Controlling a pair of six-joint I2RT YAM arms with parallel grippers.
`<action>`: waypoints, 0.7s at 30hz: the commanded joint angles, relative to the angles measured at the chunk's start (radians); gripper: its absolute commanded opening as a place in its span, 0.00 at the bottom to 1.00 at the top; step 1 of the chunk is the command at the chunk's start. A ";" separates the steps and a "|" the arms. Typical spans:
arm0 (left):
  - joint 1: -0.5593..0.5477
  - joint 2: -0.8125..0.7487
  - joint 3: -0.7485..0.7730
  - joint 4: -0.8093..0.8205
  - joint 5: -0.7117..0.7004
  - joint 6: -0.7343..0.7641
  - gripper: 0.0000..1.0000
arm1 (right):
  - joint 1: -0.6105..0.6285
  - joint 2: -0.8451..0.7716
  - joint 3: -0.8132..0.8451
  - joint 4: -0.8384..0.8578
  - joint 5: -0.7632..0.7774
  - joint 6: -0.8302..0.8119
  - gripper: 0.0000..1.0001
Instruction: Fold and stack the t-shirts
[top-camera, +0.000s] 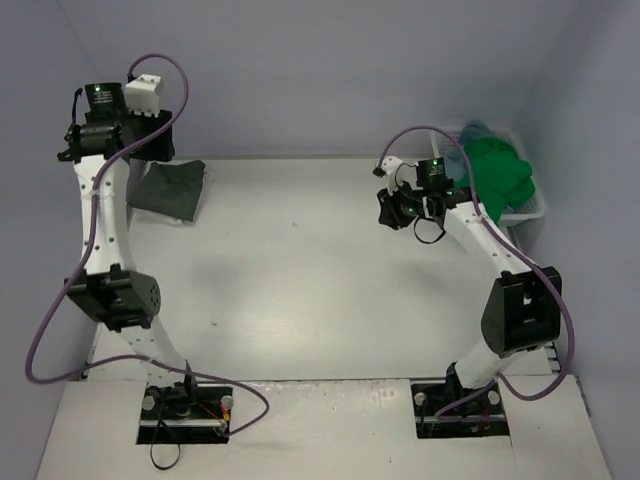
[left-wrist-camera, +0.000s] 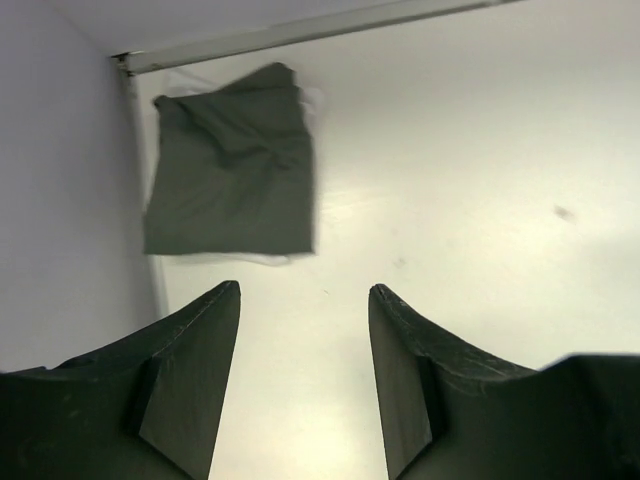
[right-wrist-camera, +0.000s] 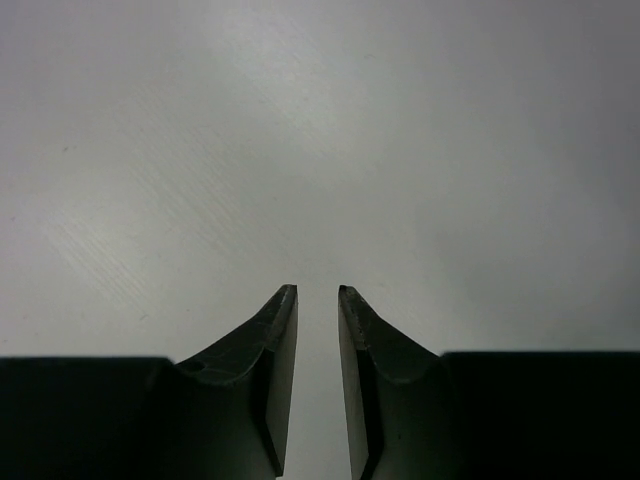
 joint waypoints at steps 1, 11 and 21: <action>0.005 -0.153 -0.078 -0.056 0.152 -0.043 0.49 | -0.031 -0.064 0.056 0.065 0.178 0.098 0.21; 0.004 -0.515 -0.455 -0.104 0.323 -0.026 0.49 | -0.169 -0.058 0.139 0.104 0.481 0.176 0.34; 0.004 -0.693 -0.707 -0.081 0.301 0.032 0.49 | -0.310 -0.057 0.159 0.099 0.626 0.130 0.38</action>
